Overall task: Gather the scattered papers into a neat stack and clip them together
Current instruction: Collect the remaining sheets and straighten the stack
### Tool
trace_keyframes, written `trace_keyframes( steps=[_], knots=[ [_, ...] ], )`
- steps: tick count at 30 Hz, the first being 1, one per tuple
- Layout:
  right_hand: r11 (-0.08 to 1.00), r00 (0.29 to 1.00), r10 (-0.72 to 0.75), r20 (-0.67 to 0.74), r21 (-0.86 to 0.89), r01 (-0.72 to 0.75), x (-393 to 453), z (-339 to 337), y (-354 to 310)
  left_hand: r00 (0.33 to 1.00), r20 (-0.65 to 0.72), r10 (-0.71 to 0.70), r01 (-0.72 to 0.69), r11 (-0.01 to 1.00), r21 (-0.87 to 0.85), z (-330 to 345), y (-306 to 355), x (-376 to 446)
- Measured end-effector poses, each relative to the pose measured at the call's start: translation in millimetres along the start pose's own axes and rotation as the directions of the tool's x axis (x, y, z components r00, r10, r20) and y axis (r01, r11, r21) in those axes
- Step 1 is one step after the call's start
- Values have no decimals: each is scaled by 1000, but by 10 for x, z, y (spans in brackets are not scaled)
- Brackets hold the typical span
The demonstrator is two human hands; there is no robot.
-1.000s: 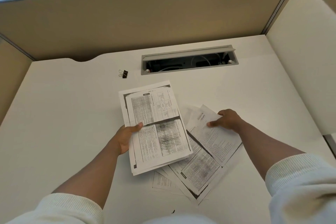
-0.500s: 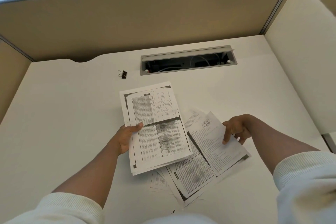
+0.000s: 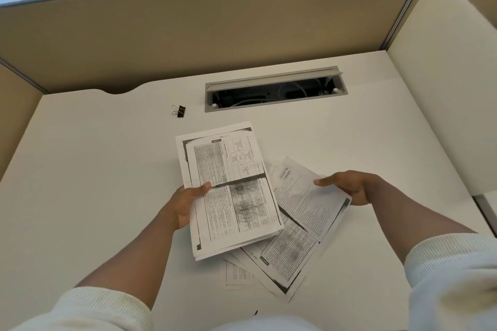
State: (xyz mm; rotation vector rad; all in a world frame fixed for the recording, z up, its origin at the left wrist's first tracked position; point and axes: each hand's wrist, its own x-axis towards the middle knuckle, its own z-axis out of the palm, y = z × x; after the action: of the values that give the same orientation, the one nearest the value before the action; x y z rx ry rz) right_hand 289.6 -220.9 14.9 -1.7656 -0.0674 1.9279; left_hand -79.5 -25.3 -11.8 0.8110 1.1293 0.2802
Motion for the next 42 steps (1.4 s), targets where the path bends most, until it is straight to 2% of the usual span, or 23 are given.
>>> trace_keyframes(
  steps=[4, 7, 9, 15, 24, 31, 34, 37, 39, 42],
  knots=[
    [981, 986, 94, -140, -154, -115, -27, -36, 73, 1000, -10, 11, -10, 1000, 12, -20, -3, 0],
    [924, 964, 198, -179, -293, -244, -2, -99, 110, 1000, -8, 13, -13, 1000, 5, -28, 6, -4],
    [895, 963, 204, -174, -366, -255, 8, -121, 98, 1000, -11, 10, -10, 1000, 3, -22, 19, -9],
    [905, 980, -18, -200, -419, -69, -7, 35, -57, 1000, -13, 7, -8, 1000, -13, -35, 49, -30],
    [911, 910, -248, -331, -398, 104, 234, 265, -98, 1000, -19, 11, -12, 1000, -18, -83, 80, -61],
    [886, 863, -279, -420, -459, 64, 289, 238, -55, 1000, -25, 12, -13, 1000, -24, -82, 63, -59],
    [844, 797, -311, -518, -536, -19, 264, 243, -11, 1000, -20, 12, -12, 1000, -27, -58, 54, -65],
    [756, 716, -370, -592, -640, -138, 281, 298, 52, 1000, -14, 14, -15, 999, -29, -49, 49, -63],
    [712, 703, -406, -584, -684, -156, 290, 378, 74, 1000, -15, 13, -13, 1000, -23, -49, 44, -62],
    [708, 710, -409, -574, -690, -150, 312, 477, 96, 1000, -24, 15, -15, 1000, -4, -52, 34, -59]
  ],
)
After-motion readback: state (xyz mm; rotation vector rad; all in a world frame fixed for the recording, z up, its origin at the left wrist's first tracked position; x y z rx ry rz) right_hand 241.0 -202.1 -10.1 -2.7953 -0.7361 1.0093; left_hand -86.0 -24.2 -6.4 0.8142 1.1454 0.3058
